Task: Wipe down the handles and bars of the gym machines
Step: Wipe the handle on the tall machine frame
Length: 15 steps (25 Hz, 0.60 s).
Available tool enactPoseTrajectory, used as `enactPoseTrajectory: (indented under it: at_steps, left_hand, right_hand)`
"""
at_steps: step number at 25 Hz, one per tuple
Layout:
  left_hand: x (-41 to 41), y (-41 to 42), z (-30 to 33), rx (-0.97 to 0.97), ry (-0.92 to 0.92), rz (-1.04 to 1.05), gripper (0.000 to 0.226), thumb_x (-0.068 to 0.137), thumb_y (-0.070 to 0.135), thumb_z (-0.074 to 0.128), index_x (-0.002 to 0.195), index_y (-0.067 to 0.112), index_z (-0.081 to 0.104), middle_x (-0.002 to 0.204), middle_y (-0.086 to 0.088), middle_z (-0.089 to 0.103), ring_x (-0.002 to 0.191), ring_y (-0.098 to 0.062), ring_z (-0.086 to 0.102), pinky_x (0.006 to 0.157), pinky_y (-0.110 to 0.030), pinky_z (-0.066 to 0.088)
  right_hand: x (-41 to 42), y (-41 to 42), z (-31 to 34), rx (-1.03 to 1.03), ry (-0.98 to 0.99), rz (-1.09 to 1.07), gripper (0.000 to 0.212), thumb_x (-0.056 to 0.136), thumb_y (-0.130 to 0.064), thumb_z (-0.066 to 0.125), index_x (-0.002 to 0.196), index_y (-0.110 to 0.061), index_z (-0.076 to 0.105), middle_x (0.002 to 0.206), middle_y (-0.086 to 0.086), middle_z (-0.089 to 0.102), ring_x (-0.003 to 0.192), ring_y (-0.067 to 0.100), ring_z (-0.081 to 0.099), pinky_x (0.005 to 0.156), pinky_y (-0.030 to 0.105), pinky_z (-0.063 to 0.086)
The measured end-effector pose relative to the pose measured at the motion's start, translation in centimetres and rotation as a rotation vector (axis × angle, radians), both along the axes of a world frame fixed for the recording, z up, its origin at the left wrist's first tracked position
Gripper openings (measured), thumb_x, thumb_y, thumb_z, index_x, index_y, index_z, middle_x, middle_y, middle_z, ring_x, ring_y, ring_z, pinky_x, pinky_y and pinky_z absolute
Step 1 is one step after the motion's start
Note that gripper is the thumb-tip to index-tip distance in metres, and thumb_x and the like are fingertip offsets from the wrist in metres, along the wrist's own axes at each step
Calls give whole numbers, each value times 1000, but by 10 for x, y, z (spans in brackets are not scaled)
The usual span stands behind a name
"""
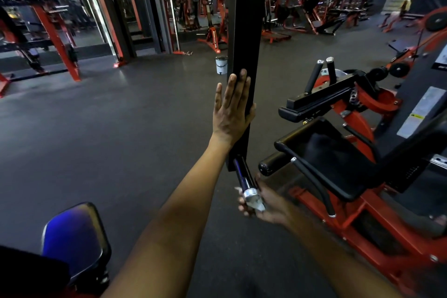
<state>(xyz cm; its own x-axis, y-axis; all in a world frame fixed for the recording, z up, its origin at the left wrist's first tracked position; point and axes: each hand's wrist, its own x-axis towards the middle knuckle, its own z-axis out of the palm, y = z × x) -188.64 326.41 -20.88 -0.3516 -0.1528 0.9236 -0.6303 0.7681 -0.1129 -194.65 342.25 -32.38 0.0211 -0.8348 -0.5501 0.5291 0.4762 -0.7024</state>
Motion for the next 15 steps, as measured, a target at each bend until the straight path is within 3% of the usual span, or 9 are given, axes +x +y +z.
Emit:
enactPoseTrajectory:
  at_steps: [3, 6, 8, 9, 11, 13, 15]
  left_hand:
    - [-2, -1, 0, 7, 12, -3, 78, 95, 32, 45, 154, 13, -2, 158, 2, -25, 146, -15, -19, 120, -40, -2]
    - [-4, 0, -1, 40, 23, 1, 61, 95, 31, 45, 146, 8, 20, 157, 4, -27, 146, -14, -18, 120, -39, -1]
    - [-3, -1, -2, 41, 35, -4, 61, 95, 31, 46, 146, 8, 21, 158, 4, -26, 146, -14, -18, 120, -40, -1]
    - [-2, -2, -3, 30, 46, -13, 64, 95, 30, 46, 148, 9, 17, 158, 4, -26, 146, -15, -17, 120, -40, 0]
    - [0, -3, -2, 5, 60, -35, 76, 95, 30, 46, 154, 14, 0, 158, 4, -24, 147, -15, -16, 120, -40, 0]
    - [2, -3, -3, -8, 63, -39, 82, 95, 31, 45, 153, 16, -12, 158, 4, -24, 147, -14, -16, 120, -40, 0]
    - [2, -2, -2, -3, 59, -33, 83, 96, 32, 45, 152, 17, -14, 158, 4, -25, 147, -14, -17, 120, -40, 0]
  right_hand:
    - [-16, -13, 18, 66, 555, -140, 36, 98, -24, 37, 66, -10, 47, 33, -5, 42, 28, 6, 37, 32, 16, 25]
    - [-8, -51, 43, -72, 870, -125, 35, 99, -26, 40, 67, -14, 49, 51, 2, 52, 45, 11, 48, 43, 23, 37]
    - [6, -63, 32, -54, 885, -108, 33, 100, -28, 38, 82, -9, 58, 83, 15, 63, 76, 28, 61, 70, 37, 50]
    - [7, -57, 23, -39, 900, -62, 32, 101, -25, 36, 88, -8, 59, 93, 18, 63, 86, 31, 61, 79, 40, 49]
    - [3, -28, 20, -26, 1037, 27, 26, 100, -17, 40, 80, -9, 55, 86, 13, 59, 77, 21, 58, 75, 32, 45]
    - [-3, -15, 33, -95, 978, -39, 27, 94, -1, 49, 68, -7, 54, 76, 11, 55, 62, 10, 55, 64, 21, 44]
    - [1, -28, 58, -268, 1062, -73, 16, 90, 4, 53, 75, 0, 59, 73, 10, 57, 62, 5, 55, 61, 11, 41]
